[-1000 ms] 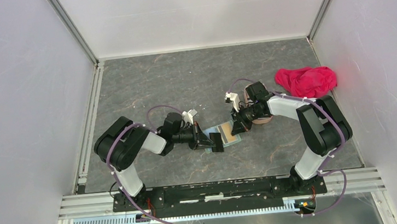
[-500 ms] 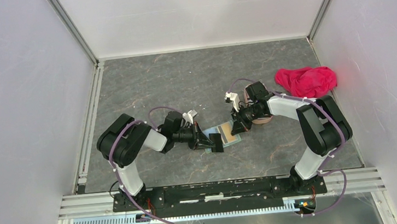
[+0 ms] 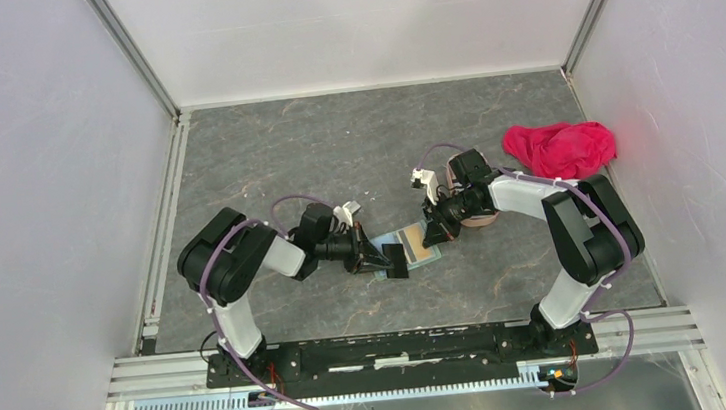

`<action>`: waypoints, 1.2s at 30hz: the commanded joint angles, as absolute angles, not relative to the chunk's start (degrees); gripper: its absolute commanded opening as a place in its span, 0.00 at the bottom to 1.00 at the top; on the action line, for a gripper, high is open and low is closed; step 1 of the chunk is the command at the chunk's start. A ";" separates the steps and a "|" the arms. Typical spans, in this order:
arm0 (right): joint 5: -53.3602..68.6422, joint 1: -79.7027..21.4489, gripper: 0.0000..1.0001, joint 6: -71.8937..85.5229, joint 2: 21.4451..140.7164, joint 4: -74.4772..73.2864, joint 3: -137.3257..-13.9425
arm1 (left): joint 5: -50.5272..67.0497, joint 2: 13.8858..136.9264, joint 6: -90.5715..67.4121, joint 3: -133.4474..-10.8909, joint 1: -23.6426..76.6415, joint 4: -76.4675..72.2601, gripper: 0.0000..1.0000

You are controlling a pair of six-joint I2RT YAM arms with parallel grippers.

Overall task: Put the credit cards into the card holder
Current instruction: Insert the credit card into the card holder.

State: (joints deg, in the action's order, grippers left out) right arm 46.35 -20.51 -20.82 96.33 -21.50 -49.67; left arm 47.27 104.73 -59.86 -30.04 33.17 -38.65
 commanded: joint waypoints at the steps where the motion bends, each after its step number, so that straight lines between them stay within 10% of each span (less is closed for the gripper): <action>1: 43.25 -20.34 0.12 -21.80 96.07 -20.64 -50.80 | 49.41 106.65 -63.52 -31.32 32.87 -41.89 0.02; 36: 44.38 -20.31 0.12 -21.97 96.16 -20.65 -50.63 | 39.99 107.23 -61.87 -34.90 32.16 -35.26 0.02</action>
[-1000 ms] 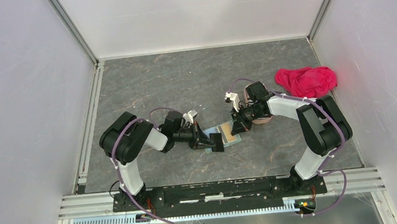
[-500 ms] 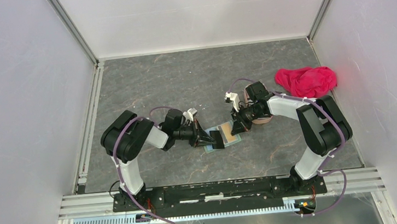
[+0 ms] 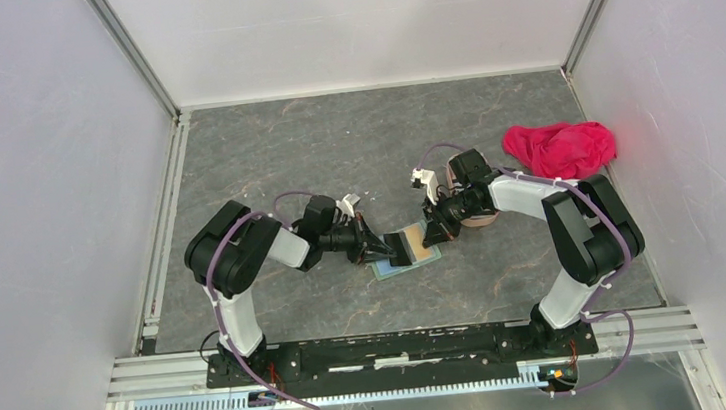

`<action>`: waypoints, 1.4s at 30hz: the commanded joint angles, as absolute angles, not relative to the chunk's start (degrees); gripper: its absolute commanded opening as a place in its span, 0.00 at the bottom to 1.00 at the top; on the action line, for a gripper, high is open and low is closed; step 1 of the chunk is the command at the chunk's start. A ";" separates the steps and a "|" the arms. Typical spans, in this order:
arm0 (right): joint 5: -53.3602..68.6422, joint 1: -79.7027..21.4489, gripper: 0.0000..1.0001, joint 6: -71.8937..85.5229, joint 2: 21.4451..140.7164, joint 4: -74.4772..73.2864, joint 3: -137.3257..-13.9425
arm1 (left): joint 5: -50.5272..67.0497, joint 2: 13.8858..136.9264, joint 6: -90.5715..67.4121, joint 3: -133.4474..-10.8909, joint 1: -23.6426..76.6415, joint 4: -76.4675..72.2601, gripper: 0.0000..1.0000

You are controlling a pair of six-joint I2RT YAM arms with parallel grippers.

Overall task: Put the credit cards into the card holder
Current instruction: Insert the credit card into the card holder.

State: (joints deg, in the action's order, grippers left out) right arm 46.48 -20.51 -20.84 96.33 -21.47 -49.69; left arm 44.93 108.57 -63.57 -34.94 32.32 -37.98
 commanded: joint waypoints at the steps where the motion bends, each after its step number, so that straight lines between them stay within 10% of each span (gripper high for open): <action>1: 44.38 -20.36 0.12 -21.97 96.20 -20.65 -50.63 | 39.34 107.01 -61.85 -34.87 32.24 -35.10 0.02; 29: 45.70 -20.38 0.13 -21.98 96.08 -20.66 -50.54 | 34.78 108.58 -67.52 -34.50 37.17 -41.17 0.02; 42: 47.99 -20.34 0.15 -22.04 95.32 -20.30 -50.36 | 33.66 106.49 -66.33 -35.66 38.23 -36.95 0.24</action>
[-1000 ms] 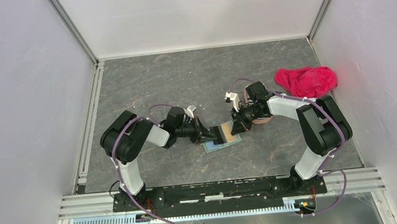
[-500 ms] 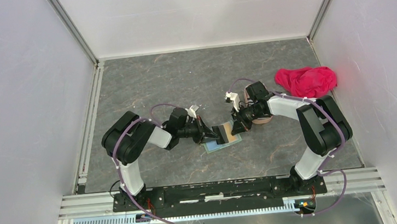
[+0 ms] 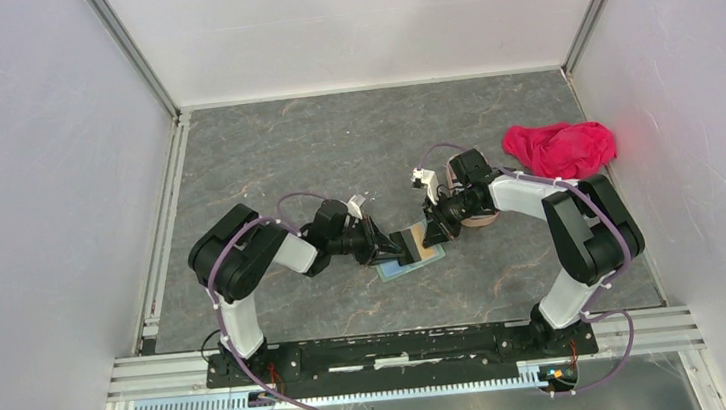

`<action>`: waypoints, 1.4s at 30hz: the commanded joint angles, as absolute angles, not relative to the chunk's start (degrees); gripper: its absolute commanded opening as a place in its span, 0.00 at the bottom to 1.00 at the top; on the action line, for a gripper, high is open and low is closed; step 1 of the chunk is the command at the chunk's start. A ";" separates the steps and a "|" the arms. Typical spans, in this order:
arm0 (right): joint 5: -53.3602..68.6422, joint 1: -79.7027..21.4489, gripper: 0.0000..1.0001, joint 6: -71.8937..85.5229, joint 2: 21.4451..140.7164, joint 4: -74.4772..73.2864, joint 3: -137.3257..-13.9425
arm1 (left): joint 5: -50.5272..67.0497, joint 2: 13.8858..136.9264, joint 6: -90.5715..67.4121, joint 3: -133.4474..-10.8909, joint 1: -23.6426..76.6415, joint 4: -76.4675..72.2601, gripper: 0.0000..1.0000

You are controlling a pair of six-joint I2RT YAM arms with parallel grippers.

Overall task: Put the credit cards into the card holder
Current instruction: Insert the credit card into the card holder.

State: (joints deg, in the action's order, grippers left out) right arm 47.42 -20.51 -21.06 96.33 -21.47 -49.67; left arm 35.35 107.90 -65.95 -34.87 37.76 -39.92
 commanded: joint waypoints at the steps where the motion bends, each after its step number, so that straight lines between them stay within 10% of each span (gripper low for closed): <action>1: 48.12 -20.31 0.15 -22.06 95.28 -20.34 -50.36 | 33.54 106.05 -65.89 -35.75 38.23 -36.23 0.25; 18: 48.34 -20.34 0.15 -22.94 94.66 -20.48 -50.36 | 28.26 101.20 -56.54 -40.15 38.21 -19.34 0.43; 42: 45.40 -20.32 0.17 -28.39 88.21 -22.90 -51.24 | 28.92 103.60 -56.95 -44.68 39.55 -18.58 0.38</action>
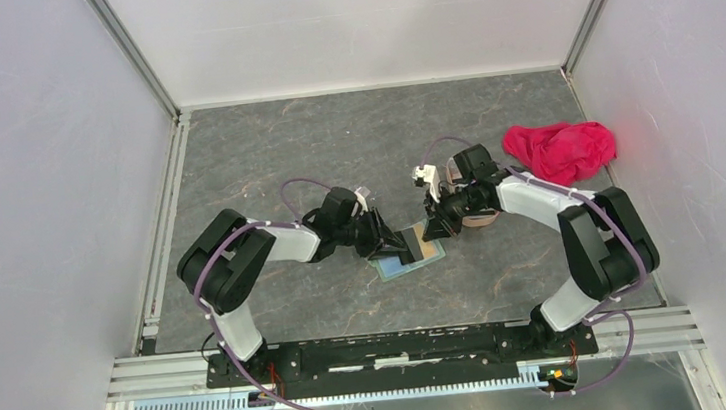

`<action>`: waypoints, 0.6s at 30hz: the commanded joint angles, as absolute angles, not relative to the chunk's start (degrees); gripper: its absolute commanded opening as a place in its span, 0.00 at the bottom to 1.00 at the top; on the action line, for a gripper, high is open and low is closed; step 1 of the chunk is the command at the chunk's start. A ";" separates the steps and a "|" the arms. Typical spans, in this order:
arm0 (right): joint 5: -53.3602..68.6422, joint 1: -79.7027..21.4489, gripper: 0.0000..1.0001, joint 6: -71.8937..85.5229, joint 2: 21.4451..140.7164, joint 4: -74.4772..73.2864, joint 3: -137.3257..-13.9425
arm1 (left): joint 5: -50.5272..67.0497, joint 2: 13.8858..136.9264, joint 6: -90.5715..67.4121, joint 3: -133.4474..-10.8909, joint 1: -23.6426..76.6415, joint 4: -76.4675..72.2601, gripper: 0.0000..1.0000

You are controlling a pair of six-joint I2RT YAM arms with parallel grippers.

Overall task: Put the credit cards into the card holder
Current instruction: Insert the credit card into the card holder.

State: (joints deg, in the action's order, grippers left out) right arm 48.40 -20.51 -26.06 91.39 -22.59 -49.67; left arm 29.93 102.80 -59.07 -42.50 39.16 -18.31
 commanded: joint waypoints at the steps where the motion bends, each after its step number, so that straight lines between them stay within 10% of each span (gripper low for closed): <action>1: 42.62 -20.29 0.16 -28.27 87.72 -22.59 -51.09 | 29.05 103.66 -56.95 -44.79 39.55 -18.63 0.36; 18: 30.28 -20.33 0.00 -28.39 91.43 -22.68 -50.32 | 29.86 102.64 -57.99 -43.92 40.52 -21.62 0.35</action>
State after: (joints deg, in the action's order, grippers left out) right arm 31.33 -20.47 -27.38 91.15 -22.72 -49.67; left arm 29.93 103.53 -59.07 -43.55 40.10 -18.63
